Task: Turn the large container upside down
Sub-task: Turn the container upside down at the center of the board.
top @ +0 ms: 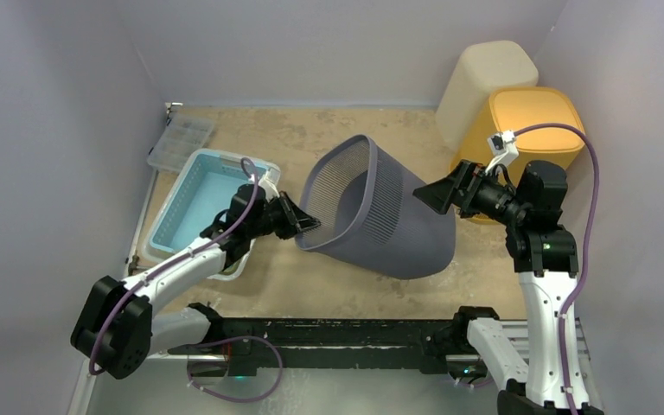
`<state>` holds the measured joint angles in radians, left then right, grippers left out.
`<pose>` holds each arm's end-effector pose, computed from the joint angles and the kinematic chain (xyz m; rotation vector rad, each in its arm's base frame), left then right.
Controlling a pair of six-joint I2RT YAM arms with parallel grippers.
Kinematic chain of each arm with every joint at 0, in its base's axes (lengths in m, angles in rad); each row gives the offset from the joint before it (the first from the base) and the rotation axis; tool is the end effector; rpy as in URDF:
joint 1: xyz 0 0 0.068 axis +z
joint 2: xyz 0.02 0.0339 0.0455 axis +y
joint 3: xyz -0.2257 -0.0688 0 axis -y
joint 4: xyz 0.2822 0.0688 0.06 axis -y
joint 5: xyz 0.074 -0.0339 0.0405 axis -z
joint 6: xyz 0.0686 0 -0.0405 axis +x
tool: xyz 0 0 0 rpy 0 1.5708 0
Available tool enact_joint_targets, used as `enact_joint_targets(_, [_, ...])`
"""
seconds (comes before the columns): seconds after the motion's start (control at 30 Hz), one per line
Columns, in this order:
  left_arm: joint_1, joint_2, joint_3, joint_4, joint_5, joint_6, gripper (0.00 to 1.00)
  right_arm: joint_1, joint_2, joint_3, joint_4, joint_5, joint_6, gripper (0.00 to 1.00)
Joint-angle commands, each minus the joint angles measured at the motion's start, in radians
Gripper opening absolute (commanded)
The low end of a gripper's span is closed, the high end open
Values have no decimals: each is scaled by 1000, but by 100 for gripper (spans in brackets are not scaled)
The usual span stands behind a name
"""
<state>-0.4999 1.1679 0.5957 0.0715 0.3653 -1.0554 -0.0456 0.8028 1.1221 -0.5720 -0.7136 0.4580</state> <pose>0.2712 -0.1760 0.1525 -0.3895 2.2869 -1.2625 0.2360 0.0342 0.3899 -0.0545 1.8598 0.9357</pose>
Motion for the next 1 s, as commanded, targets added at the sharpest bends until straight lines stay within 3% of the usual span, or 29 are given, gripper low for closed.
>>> enact_joint_targets(0.0, [-68, 25, -25, 115, -97, -28, 0, 3, -8, 38, 48, -80, 3, 99])
enact_joint_targets(0.2, [-129, 85, -61, 165, -162, -59, 0, 3, 4, 30, 17, -108, -35, 99])
enact_joint_targets(0.97, [-135, 199, -44, 22, -247, 1, 36, 3, 8, 7, -54, -159, -143, 99])
